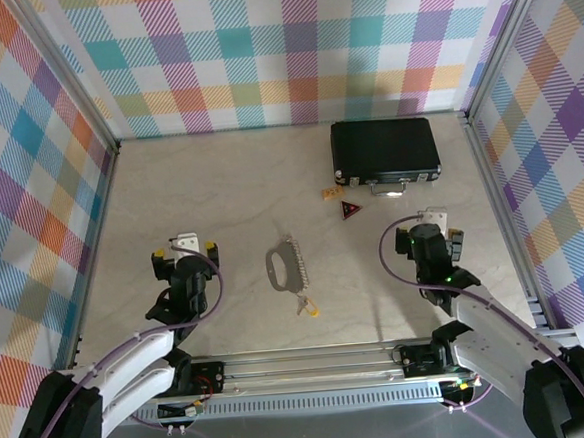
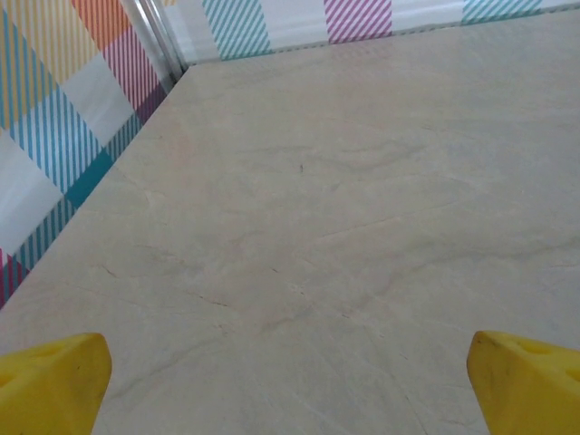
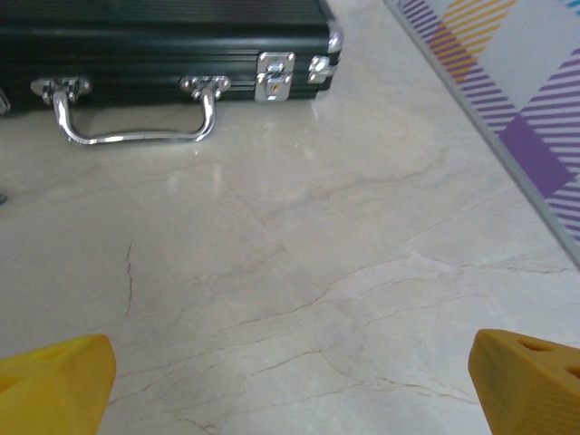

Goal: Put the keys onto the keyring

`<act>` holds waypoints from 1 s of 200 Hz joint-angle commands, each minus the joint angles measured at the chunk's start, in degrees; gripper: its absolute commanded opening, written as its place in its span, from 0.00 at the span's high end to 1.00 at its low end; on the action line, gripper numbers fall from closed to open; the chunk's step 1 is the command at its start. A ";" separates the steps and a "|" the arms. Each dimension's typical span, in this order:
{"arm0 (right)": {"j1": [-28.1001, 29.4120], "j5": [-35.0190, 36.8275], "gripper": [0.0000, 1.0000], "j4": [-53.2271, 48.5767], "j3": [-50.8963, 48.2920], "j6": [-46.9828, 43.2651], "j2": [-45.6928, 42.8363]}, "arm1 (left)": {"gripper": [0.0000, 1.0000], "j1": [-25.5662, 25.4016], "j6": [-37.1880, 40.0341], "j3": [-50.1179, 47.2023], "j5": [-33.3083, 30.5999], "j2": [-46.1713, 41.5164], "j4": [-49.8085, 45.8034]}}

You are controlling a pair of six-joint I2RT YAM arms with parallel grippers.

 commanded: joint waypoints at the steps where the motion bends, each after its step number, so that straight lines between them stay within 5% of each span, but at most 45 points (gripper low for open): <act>1: -0.23 -3.69 0.01 14.36 -3.35 -4.47 1.19 | 0.00 1.48 -1.48 -1.40 -0.36 1.65 9.59; 46: -0.45 -3.33 0.01 35.87 -4.95 -11.08 12.37 | 0.00 7.59 -3.65 0.68 1.87 10.04 15.46; 87: -1.81 -5.96 0.01 45.30 -0.09 -13.94 25.76 | 0.00 12.13 -5.09 2.10 7.41 17.36 22.53; 153: -10.71 -13.24 0.01 51.71 2.00 -10.19 33.75 | 0.00 15.48 -4.44 6.12 13.32 25.76 26.66; 200: -14.55 -20.58 0.01 45.93 5.51 -7.88 35.84 | 0.00 15.63 -1.53 4.47 14.50 28.28 33.73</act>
